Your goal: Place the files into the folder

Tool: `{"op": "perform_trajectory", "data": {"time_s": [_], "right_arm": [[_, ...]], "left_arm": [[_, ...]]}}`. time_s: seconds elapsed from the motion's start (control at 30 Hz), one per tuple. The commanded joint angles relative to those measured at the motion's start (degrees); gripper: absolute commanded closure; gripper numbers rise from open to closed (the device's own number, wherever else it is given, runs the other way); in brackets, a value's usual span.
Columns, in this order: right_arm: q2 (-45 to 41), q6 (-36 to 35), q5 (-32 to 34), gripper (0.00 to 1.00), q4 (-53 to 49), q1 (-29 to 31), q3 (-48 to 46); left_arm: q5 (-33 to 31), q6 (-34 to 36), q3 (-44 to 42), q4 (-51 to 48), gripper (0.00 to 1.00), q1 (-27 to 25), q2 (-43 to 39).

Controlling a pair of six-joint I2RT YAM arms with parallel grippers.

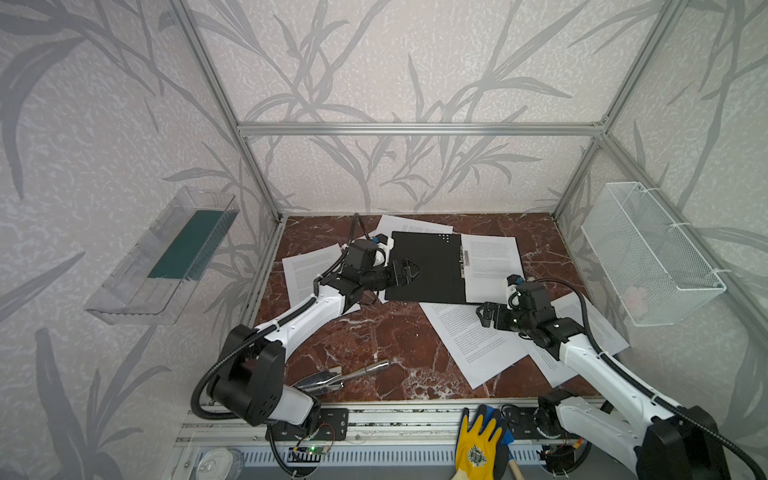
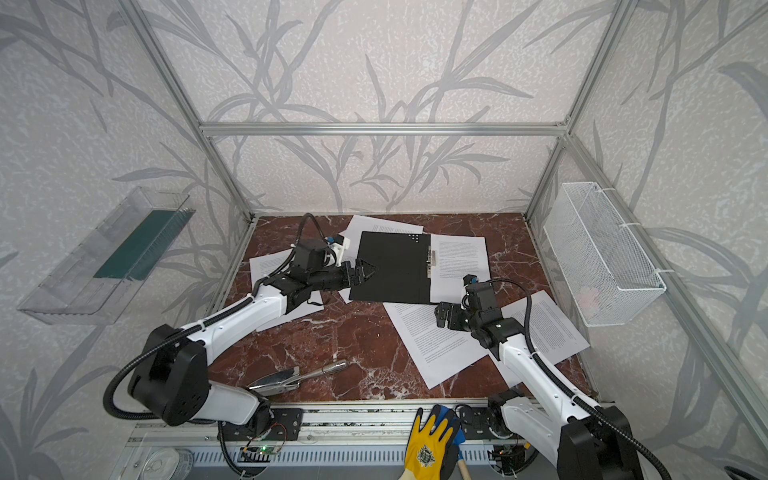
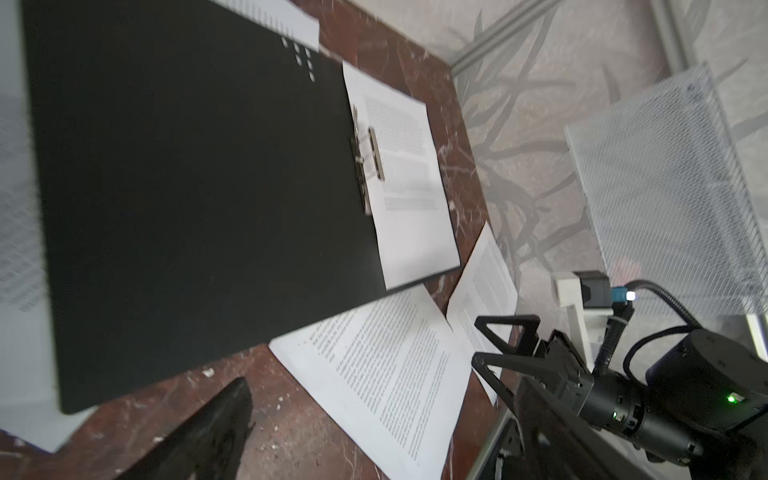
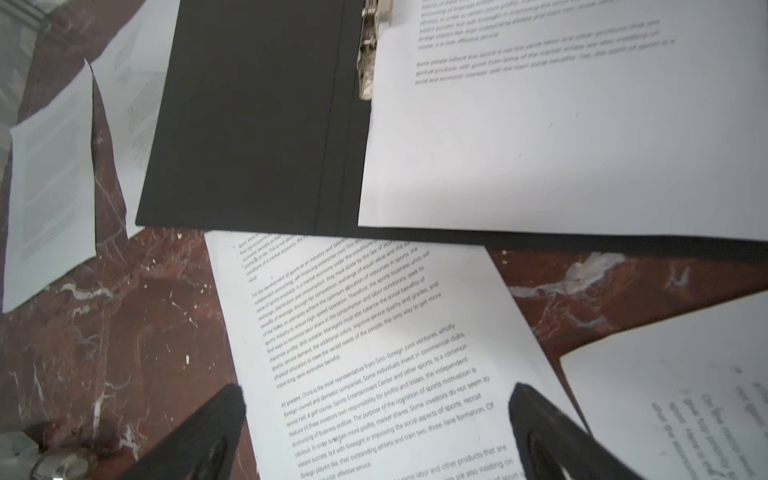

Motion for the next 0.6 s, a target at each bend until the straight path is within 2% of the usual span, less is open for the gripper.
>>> {"op": "perform_trajectory", "data": {"time_s": [0.0, 0.1, 0.17, 0.27, 0.4, 0.57], "right_arm": [[-1.31, 1.51, -0.97, 0.01, 5.35, 0.85, -4.0], [-1.78, 0.46, -1.12, 0.01, 7.66, 1.11, -5.42], [-2.35, 1.54, 1.39, 0.01, 5.84, 1.89, -5.0], [-1.64, 3.19, 4.41, 0.01, 9.02, 4.68, -6.99], [-0.63, 5.38, 6.51, 0.01, 6.34, 4.81, -6.38], [-0.02, 9.3, 12.32, 0.01, 2.98, 4.83, -5.45]], "left_arm": [[-4.74, -4.6, 0.64, -6.24, 0.03, -5.06, 1.22], [-5.32, -6.86, -0.42, -7.64, 0.04, -8.13, 2.11], [-5.53, -8.85, -1.31, -6.84, 0.04, -10.4, 3.03], [-5.43, -14.1, -2.89, -3.27, 0.04, -13.16, 5.78], [-4.72, -20.29, -5.18, 1.74, 0.05, -15.98, 9.61], [-3.83, -25.01, -6.28, 4.61, 0.06, -18.48, 11.99]]}}
